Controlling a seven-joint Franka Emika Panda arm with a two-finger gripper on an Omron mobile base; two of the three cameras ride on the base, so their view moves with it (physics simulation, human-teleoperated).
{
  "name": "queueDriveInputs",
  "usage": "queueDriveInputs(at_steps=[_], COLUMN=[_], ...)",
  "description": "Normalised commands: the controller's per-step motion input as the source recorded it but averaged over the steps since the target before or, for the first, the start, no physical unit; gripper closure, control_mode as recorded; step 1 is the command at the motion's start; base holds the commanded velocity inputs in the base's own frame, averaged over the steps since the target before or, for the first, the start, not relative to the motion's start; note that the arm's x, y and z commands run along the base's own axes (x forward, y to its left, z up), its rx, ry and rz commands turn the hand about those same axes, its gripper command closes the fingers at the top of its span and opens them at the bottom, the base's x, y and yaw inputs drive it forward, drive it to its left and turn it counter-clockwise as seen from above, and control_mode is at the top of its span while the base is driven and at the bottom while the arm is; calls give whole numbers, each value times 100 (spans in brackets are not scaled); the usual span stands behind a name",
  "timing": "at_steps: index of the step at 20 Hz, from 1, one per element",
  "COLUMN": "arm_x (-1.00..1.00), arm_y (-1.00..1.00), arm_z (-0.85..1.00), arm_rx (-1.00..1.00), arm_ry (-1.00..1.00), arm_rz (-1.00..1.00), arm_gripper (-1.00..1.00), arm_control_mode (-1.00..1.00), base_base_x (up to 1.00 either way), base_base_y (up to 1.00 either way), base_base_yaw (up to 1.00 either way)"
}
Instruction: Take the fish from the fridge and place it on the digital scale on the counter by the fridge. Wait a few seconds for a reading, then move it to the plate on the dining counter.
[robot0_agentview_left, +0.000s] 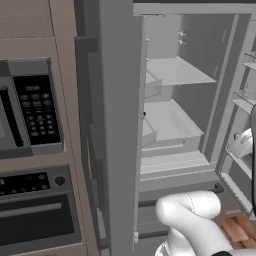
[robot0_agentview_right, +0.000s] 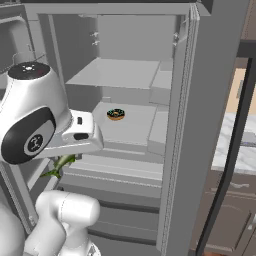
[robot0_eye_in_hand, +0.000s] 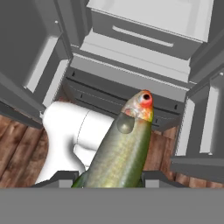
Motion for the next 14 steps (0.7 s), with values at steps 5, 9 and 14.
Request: queueDriveInputs(at_steps=[5,9,14], arm_x=[-2,0,0], arm_y=[0,0,0], arm_z=[0,0,0], arm_rx=[0,0,0], arm_ry=[0,0,0], arm_rz=[0,0,0], arm_gripper=[100,100,100], arm_control_mode=[100,100,100], base_base_x=[-50,-98,-59], base_base_y=[-23,-48,-60], base_base_yaw=[-11,-33,-44])
